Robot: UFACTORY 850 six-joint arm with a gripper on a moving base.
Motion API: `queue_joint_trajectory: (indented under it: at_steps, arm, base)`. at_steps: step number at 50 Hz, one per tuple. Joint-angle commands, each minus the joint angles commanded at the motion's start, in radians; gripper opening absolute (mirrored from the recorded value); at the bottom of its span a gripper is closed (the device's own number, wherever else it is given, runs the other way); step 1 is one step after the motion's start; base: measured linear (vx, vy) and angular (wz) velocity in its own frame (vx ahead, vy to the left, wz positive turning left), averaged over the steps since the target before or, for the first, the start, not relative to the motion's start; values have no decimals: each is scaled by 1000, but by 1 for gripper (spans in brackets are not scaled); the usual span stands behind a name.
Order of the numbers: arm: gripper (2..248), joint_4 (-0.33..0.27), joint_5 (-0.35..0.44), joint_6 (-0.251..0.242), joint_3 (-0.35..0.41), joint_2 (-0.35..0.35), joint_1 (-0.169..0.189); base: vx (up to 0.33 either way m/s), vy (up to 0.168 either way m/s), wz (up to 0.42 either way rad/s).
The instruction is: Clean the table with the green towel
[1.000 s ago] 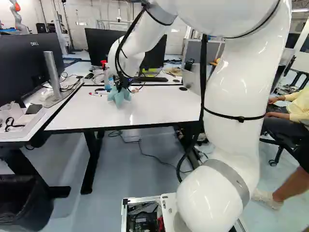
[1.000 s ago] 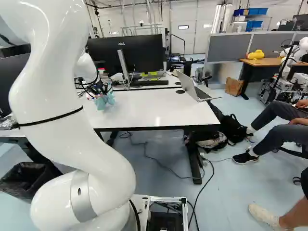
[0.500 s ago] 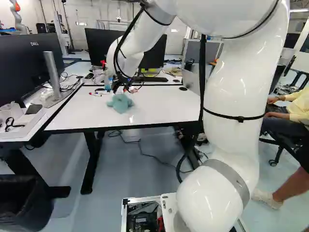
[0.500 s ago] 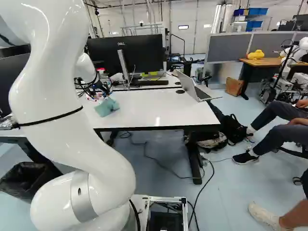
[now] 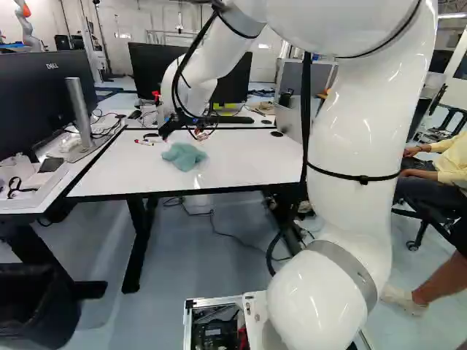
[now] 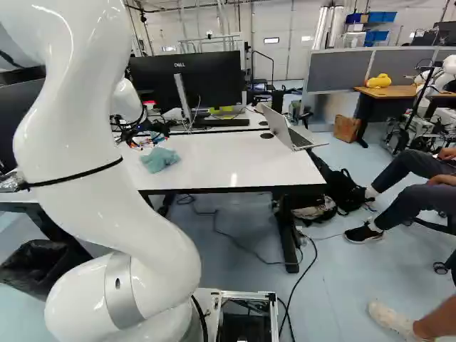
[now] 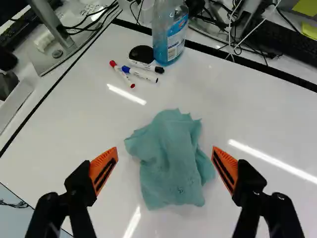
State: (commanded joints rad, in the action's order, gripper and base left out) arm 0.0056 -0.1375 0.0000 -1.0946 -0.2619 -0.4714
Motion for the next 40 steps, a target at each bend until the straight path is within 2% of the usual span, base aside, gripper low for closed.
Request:
queue_joint_trajectory:
  at_steps: [20,40]
  arm:
    - [247,0,26,0,26,14,12]
    - [247,-1,97,0,97,52,45]
  base:
    - [0,0,0]
    - [0,0,0]
